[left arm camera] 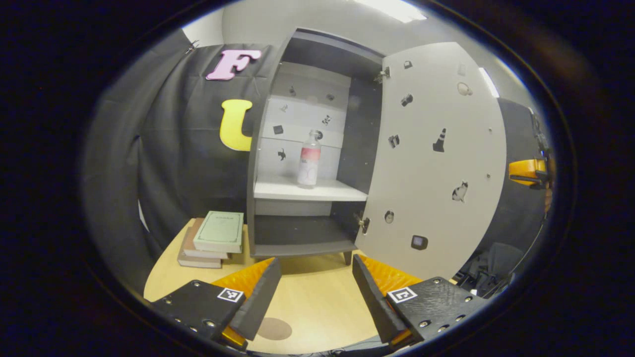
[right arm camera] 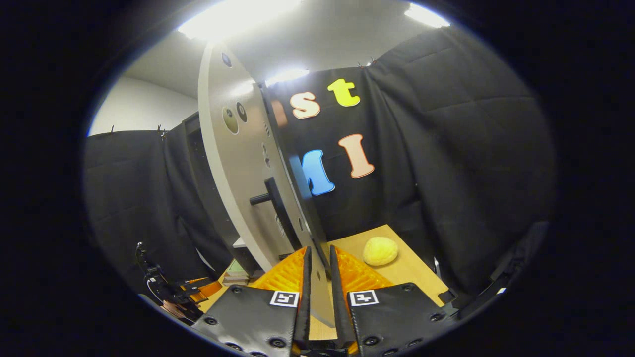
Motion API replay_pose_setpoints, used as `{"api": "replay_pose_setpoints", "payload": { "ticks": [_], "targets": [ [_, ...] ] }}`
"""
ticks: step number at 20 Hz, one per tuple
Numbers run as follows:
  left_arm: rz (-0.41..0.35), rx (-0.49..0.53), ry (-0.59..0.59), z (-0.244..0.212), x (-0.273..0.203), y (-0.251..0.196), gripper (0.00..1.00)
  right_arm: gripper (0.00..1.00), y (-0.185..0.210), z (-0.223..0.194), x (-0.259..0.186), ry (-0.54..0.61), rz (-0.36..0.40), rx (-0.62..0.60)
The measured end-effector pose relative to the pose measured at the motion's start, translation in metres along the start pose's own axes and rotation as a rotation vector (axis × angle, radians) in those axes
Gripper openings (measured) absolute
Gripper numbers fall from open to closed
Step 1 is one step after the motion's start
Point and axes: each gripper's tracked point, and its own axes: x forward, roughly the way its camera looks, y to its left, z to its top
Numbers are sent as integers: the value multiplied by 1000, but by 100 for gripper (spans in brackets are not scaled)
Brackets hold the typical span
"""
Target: Open the cabinet door with the right hand, grasp the bottle in the cabinet with the left hand and place it on the coaster, then close the cabinet door with the right hand.
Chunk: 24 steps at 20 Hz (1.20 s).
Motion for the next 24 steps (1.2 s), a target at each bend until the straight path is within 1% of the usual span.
{"api": "replay_pose_setpoints", "payload": {
  "ticks": [1, 2, 3, 5, 7, 8, 9, 10, 11, 12, 13, 14, 15, 16, 17, 20, 22, 24],
  "targets": [
    [-1, 3, -11, 7, 11, 1, 87, 25, -11, 4, 3, -9, -34, 10],
    [2, 6, -25, 17, 21, 2, 92, 31, -18, 9, 7, -20, -52, 29],
    [3, 8, -41, 28, 31, 4, 90, 58, -21, 15, 11, -39, -58, 52],
    [0, 13, -77, 51, 46, 4, 90, 89, -32, 26, 24, -77, -80, 96],
    [0, 22, -114, 79, 71, 7, 87, 91, -47, 32, 38, -90, -117, 126],
    [3, 29, -125, 92, 81, 10, 89, 91, -56, 39, 45, -116, -141, 125],
    [10, 37, -136, 106, 95, 14, 89, 94, -68, 47, 51, -153, -170, 116],
    [20, 45, -140, 118, 108, 17, 87, 95, -78, 51, 59, -161, -198, 113],
    [34, 52, -150, 131, 123, 23, 89, 97, -81, 47, 69, -153, -203, 114],
    [48, 54, -158, 143, 135, 28, 89, 91, -85, 45, 79, -142, -215, 115],
    [56, 56, -161, 150, 150, 33, 89, 97, -92, 45, 88, -140, -235, 110],
    [63, 57, -161, 159, 165, 37, 89, 91, -96, 45, 97, -136, -244, 99],
    [70, 62, -165, 167, 181, 42, 89, 97, -97, 41, 105, -126, -253, 83],
    [76, 69, -167, 176, 196, 44, 89, 98, -102, 39, 114, -117, -266, 65],
    [79, 79, -172, 183, 207, 46, 87, 98, -105, 38, 120, -110, -274, 49],
    [82, 125, -181, 197, 244, 51, 87, 97, -114, 35, 138, -94, -290, 44],
    [69, 139, -175, 199, 269, 47, 92, 97, -116, 35, 145, -96, -289, 55],
    [52, 136, -168, 198, 292, 44, 88, 97, -120, 34, 150, -94, -297, 50]
  ]
}}
